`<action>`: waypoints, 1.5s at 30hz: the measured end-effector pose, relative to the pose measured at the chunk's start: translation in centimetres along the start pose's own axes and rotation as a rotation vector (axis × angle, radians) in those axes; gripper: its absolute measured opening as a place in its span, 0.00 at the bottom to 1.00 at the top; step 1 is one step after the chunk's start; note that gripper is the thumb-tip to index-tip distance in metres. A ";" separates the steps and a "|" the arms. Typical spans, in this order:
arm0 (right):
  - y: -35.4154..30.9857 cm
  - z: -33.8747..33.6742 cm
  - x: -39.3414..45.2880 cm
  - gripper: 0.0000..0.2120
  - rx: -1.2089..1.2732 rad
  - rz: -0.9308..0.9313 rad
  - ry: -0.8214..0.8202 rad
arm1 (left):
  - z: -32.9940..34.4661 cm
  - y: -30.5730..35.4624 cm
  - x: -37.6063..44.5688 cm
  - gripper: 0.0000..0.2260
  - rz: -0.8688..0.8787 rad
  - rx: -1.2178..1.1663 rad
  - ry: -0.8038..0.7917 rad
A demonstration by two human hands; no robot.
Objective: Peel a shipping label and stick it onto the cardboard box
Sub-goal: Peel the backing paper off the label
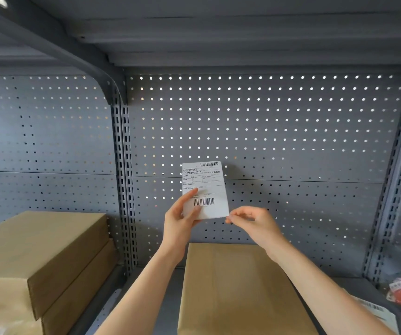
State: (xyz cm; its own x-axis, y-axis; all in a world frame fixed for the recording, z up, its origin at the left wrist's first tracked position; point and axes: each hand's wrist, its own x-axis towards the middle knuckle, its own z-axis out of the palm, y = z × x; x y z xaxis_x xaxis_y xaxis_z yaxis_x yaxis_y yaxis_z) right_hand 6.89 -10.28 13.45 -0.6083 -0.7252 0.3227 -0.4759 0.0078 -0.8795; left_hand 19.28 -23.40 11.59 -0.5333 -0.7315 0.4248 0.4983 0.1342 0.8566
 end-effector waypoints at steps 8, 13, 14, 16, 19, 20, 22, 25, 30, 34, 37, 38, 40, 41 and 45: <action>0.0 -0.3 0.1 0.06 0.034 0.002 -0.003 | 0.2 -0.3 0.1 0.16 0.002 0.011 -0.009; 0.4 -0.4 0.4 0.07 0.036 -0.001 -0.008 | 0.3 -0.6 0.3 0.17 0.001 0.022 -0.003; 0.4 -0.4 0.5 0.07 0.037 -0.001 -0.011 | 0.4 -0.6 0.3 0.17 0.001 0.022 -0.002; 0.5 -0.5 0.6 0.06 0.041 0.001 -0.015 | 0.4 -0.7 0.4 0.17 0.000 0.020 0.001; 0.7 -0.5 0.7 0.06 0.042 0.002 -0.017 | 0.5 -0.8 0.5 0.17 0.001 0.016 -0.001; 0.7 -0.5 0.8 0.07 0.043 0.002 -0.016 | 0.5 -0.9 0.5 0.17 0.001 0.019 0.001; 0.8 -0.6 0.8 0.07 0.058 0.011 -0.015 | 0.6 -1.0 0.6 0.17 -0.001 0.024 0.008; 0.9 -0.7 0.9 0.06 0.068 0.024 -0.021 | 0.7 -1.1 0.6 0.17 0.000 0.031 0.013; 1.1 -0.7 1.1 0.06 0.045 0.010 -0.025 | 0.7 -1.4 0.7 0.16 0.001 0.046 0.019; 1.2 -0.8 1.1 0.06 0.046 0.011 -0.033 | 0.8 -1.4 0.7 0.16 0.002 0.051 0.021; 1.2 -0.9 1.1 0.07 0.055 0.020 -0.040 | 0.9 -1.4 0.6 0.16 0.008 0.049 0.021; 1.1 -1.0 1.1 0.07 0.062 0.024 -0.043 | 0.9 -1.4 0.6 0.16 0.009 0.048 0.022; 1.1 -1.0 1.1 0.07 0.067 0.028 -0.047 | 1.0 -1.3 0.6 0.16 0.009 0.048 0.023; 1.2 -1.0 1.1 0.06 0.066 0.028 -0.047 | 1.1 -1.3 0.6 0.16 0.008 0.050 0.024; 1.4 -1.0 1.2 0.06 0.051 0.023 -0.037 | 1.3 -1.3 0.5 0.16 0.009 0.053 0.020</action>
State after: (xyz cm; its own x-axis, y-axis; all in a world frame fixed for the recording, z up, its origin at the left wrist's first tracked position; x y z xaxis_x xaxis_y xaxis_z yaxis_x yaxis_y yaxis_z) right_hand 4.91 -10.41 12.98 -0.5943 -0.7502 0.2898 -0.4285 -0.0095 -0.9035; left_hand 17.47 -23.11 11.03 -0.5145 -0.7433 0.4275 0.4663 0.1758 0.8670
